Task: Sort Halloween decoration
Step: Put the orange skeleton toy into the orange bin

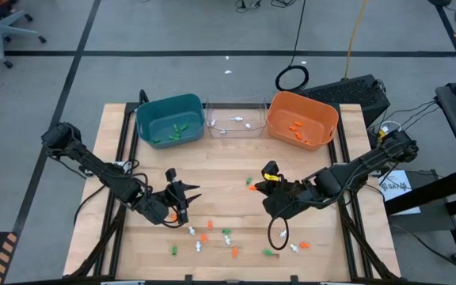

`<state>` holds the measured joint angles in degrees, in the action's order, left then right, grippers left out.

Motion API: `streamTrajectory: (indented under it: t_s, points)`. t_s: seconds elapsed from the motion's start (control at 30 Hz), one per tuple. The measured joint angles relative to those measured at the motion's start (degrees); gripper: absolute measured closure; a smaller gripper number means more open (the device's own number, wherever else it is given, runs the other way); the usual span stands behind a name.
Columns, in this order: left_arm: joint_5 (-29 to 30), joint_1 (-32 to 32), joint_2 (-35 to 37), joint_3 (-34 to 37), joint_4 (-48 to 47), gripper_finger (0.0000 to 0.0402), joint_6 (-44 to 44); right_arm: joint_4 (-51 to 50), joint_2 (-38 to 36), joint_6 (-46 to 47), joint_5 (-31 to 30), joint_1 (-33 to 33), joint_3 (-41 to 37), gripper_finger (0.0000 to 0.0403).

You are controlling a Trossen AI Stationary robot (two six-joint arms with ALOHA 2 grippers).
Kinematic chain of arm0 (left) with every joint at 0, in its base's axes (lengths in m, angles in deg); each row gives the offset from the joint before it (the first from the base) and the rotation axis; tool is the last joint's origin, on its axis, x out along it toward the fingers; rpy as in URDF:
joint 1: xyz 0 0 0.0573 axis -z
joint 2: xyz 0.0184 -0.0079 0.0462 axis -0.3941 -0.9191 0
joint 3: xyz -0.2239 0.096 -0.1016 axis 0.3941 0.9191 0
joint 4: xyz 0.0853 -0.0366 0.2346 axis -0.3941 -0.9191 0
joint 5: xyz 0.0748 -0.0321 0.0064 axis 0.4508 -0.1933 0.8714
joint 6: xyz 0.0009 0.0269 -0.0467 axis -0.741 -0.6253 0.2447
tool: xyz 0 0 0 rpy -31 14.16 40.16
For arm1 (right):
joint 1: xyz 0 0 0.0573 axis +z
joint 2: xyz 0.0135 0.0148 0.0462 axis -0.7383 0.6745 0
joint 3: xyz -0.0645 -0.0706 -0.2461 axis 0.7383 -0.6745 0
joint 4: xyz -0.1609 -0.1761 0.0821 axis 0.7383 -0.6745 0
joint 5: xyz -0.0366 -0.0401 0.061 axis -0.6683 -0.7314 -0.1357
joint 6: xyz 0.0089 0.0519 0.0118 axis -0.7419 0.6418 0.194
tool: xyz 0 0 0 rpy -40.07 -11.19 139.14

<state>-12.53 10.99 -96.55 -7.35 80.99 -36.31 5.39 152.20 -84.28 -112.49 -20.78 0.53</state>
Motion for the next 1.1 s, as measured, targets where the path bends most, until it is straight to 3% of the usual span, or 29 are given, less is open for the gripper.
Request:
streamTrajectory:
  t_s: [0.5, 0.7, 0.83, 0.97, 1.1]
  points:
    - [-1.1, 0.0, 0.0, 0.0, 0.0, 0.0284, 1.5, -3.5, 0.0, 1.7, -0.7, 0.0, 0.0, 0.0399]
    - [-1.1, 0.0, 0.0, 0.0, 0.0, 0.0284, 1.5, -6.6, 0.0, 12.2, -1.1, -0.1, 0.0, 0.0399]
    - [-1.1, 0.0, 0.0, 0.0, 0.0, 0.0284, 1.5, -11.1, -0.5, 22.7, -5.3, -0.3, 0.0, 0.0399]
    - [-1.1, 0.0, 0.0, 0.0, 0.0, 0.0284, 1.5, -14.6, -3.1, 31.6, -5.1, -2.7, 0.0, 0.0399]
    - [-1.1, 0.0, 0.0, 0.0, 0.2, 0.0284, 1.6, -17.0, -7.9, 34.6, -5.0, -7.0, 0.0, 0.0399]
